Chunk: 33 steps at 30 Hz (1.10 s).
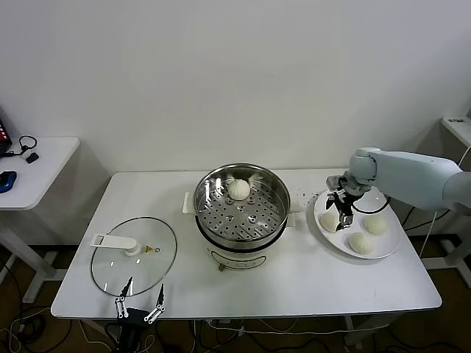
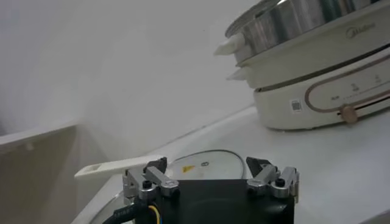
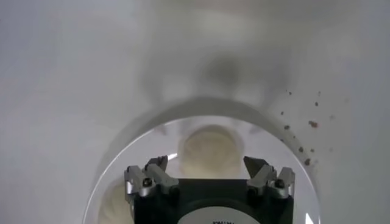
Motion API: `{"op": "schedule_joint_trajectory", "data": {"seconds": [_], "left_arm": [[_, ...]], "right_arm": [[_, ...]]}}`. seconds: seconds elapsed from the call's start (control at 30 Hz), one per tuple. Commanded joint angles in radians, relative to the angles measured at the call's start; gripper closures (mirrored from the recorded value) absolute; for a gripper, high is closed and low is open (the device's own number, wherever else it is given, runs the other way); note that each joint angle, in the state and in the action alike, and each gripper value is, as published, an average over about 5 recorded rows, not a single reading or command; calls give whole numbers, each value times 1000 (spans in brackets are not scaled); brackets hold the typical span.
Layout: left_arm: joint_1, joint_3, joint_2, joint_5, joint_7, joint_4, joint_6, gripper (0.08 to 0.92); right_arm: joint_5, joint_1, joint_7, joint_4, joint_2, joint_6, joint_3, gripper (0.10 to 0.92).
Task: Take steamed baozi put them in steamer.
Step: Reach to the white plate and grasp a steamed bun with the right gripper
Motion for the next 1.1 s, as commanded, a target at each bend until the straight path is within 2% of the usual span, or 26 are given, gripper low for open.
{"op": "schedule_joint_trajectory", "data": {"seconds": [0.03,0.4,0.87,1.1], "left_arm": [[1,0,2,2,1,1,0,177],[1,1,4,10,0,2,-2,177],[3,-2,2,11,-1,0,-5,177],[2,-3,3,13,-2,1,-7,177]], "right_arm": [[-35,-59,-3,-72,7,-6,54,203],[-41,-78,-3,-104,19,5,83,206],[-47,-61,-25,-82,12,20,83,376],[-45,-17,-39,-35,-6,24,61,401]]}}
